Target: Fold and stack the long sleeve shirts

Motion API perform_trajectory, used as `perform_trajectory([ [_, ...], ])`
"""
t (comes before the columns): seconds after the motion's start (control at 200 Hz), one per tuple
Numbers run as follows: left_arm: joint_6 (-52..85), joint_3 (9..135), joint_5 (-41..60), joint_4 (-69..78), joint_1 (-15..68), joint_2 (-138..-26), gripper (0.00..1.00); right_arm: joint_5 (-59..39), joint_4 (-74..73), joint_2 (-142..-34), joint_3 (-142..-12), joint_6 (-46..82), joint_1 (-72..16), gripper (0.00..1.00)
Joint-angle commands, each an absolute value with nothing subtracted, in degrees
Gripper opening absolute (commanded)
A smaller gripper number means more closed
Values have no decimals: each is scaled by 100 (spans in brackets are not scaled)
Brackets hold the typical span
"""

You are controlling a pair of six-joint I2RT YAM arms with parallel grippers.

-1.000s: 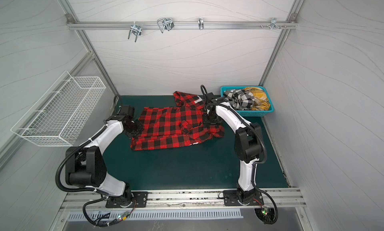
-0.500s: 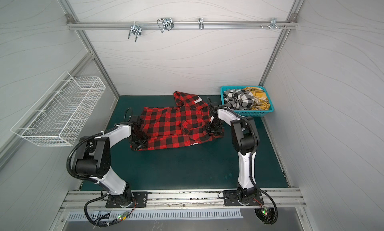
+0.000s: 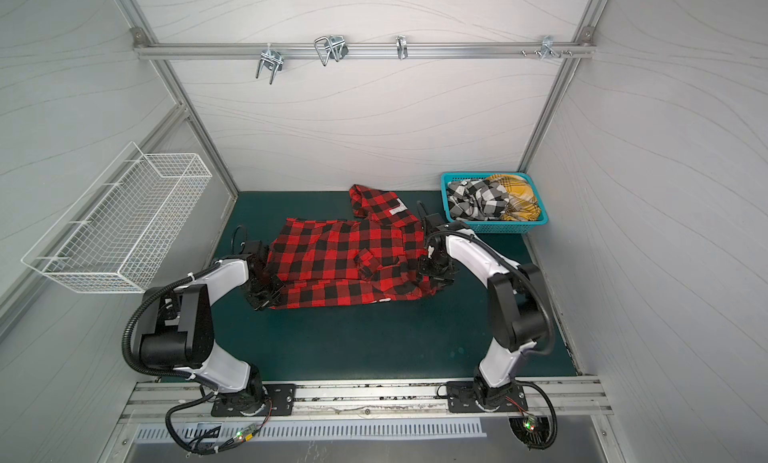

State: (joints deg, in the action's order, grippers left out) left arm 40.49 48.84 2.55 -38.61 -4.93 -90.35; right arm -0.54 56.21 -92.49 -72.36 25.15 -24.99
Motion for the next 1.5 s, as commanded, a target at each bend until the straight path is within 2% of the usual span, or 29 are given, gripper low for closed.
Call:
perform_trajectory([
  [0.0, 3957, 5079, 168, -4123, -514, -9077, 14, 923, 6324, -8650, -7152, 2570, -3128, 70],
  [0.135, 3908, 5168, 114, -4083, -519, -9247, 14, 1846, 6316, -8409, -6785, 2779, -4196, 71],
  [0.25, 3919, 5125, 147, -3993, -518, -9377, 13, 2528, 6284, -8856, -6835, 2797, -4727, 74],
  [0.375, 3922, 5085, 176, -3930, -514, -9478, 13, 3187, 6249, -9519, -7179, 2638, -4850, 71],
  [0.615, 3926, 5092, 114, -3908, -536, -9543, 12, 3834, 6124, -10353, -7582, 2325, -5015, 60],
  [0.81, 3888, 5096, 68, -3938, -553, -9554, 11, 4089, 6205, -10331, -7694, 2316, -5016, 35],
  [0.835, 3886, 5098, 62, -3938, -554, -9545, 11, 4083, 6205, -10304, -7685, 2305, -5009, 30],
  [0.92, 3876, 5095, 44, -3951, -558, -9549, 11, 4021, 6240, -10218, -7669, 2287, -4993, 5],
  [0.94, 3884, 5096, 31, -3951, -562, -9561, 11, 4001, 6252, -10199, -7665, 2279, -4980, 0],
  [0.97, 3877, 5098, 35, -3947, -562, -9571, 11, 3955, 6264, -10160, -7657, 2274, -4954, 0],
  [1.075, 3867, 5097, 1, -3963, -571, -9596, 10, 3342, 6288, -9880, -7612, 2134, -4786, 0],
  [1.156, 3873, 5102, 0, -3964, -580, -9621, 10, 1988, 6211, -9533, -7503, 1917, -4401, 0],
  [1.351, 3861, 5120, -19, -3990, -584, -9650, 8, -1231, 5993, -9162, -6947, 1875, -2723, 0],
  [1.421, 3860, 5127, -19, -4001, -589, -9654, 8, -1778, 5985, -9439, -6866, 1849, -2389, 0],
  [1.496, 3866, 5131, -9, -4003, -589, -9668, 8, -1794, 5848, -9791, -6888, 1920, -2279, 0],
])
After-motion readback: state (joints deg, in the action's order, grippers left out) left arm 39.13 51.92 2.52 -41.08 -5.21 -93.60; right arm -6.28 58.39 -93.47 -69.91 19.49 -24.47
